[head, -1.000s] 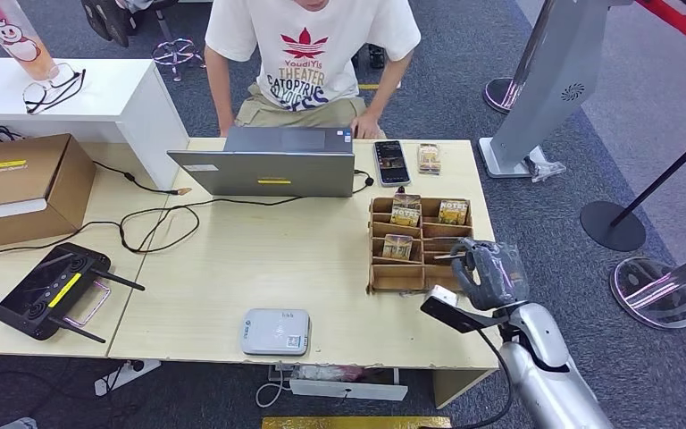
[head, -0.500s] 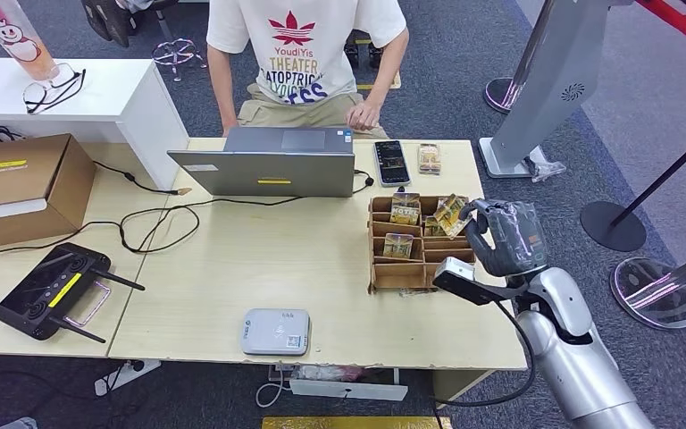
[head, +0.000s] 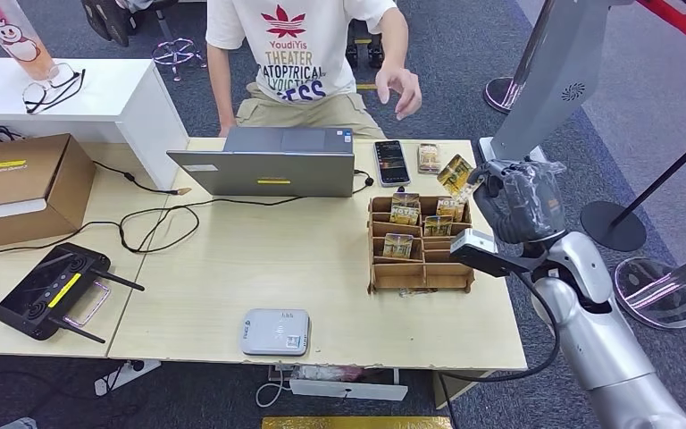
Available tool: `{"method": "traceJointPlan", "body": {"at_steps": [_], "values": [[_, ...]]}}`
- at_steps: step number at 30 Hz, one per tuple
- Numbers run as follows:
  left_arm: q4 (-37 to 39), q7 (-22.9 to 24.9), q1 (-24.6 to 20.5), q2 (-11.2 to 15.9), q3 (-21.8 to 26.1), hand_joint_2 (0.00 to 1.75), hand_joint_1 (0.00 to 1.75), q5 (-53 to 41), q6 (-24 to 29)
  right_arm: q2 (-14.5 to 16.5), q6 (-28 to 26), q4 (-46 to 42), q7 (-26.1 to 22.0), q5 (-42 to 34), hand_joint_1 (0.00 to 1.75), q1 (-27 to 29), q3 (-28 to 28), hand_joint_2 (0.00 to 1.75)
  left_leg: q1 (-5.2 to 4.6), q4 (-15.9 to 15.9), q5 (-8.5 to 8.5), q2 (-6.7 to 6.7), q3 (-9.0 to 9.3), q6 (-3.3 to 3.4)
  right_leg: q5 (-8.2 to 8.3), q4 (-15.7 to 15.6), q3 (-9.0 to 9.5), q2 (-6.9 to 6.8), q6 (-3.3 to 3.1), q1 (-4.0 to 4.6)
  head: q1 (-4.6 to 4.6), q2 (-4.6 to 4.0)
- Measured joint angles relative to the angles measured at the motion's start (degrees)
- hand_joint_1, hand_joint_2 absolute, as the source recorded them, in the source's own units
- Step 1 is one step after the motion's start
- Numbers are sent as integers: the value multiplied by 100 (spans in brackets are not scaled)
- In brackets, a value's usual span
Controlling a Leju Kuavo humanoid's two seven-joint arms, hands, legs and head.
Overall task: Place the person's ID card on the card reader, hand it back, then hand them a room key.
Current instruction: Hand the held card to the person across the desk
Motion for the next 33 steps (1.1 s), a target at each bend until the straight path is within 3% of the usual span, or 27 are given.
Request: {"method": "traceJointPlan", "body": {"at_steps": [13,24,33], "values": [[0,263,-183,-99,-51,0,0,-185,139,586,-162,89,109,197,175,-646,313,175,0,0,6,-1,0,-4,5,2,1,-1,-7,0,0,0],[0,467,-336,-158,-214,0,0,-344,178,1170,-156,1099,132,355,175,-1658,671,175,1,0,7,0,3,-5,9,3,0,-1,-12,2,-1,0],[0,584,-401,-180,-349,0,0,-433,180,1484,-151,1970,183,427,175,-2066,894,175,1,0,7,-1,2,-5,9,3,0,-2,-12,2,1,0]]}}
